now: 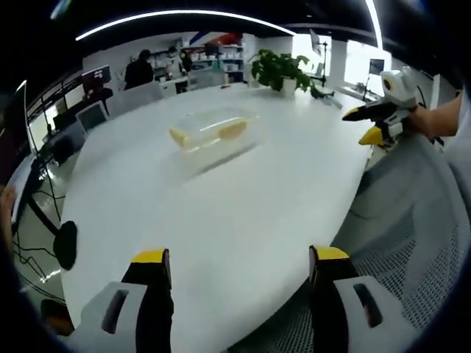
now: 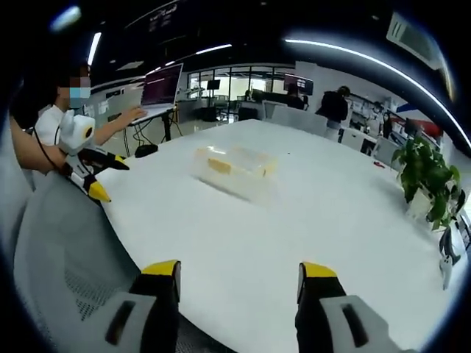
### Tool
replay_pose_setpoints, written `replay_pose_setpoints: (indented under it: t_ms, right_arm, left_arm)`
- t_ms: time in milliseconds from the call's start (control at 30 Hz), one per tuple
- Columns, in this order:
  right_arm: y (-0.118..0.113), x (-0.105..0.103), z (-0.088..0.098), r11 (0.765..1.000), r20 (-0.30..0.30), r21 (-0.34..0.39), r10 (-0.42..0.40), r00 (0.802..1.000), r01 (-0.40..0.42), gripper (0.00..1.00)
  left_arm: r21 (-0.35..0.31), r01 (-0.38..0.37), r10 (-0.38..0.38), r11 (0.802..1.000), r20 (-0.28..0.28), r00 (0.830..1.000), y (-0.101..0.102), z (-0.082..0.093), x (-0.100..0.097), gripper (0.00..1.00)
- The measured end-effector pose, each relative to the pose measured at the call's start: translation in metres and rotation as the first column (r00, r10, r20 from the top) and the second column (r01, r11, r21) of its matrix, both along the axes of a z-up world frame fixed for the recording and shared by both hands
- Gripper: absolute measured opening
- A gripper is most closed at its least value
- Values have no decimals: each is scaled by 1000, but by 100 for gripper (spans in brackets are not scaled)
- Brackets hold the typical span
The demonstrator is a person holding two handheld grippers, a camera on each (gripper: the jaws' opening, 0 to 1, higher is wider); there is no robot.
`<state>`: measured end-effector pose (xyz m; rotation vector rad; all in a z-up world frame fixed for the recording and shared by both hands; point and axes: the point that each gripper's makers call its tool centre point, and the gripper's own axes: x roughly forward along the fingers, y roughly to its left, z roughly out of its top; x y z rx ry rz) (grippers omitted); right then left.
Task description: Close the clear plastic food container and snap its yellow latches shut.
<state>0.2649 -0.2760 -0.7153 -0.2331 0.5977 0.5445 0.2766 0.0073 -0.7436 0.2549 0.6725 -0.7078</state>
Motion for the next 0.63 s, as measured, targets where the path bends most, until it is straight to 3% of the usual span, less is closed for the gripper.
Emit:
replay_pose_setpoints:
  t_ms: [633]
  right_arm:
    - [-2,0,-5,1000,-7,-1,-12,1000,12,62]
  left_arm:
    - [-3,-20,20,1000,-15,1000,2,-5,0,73]
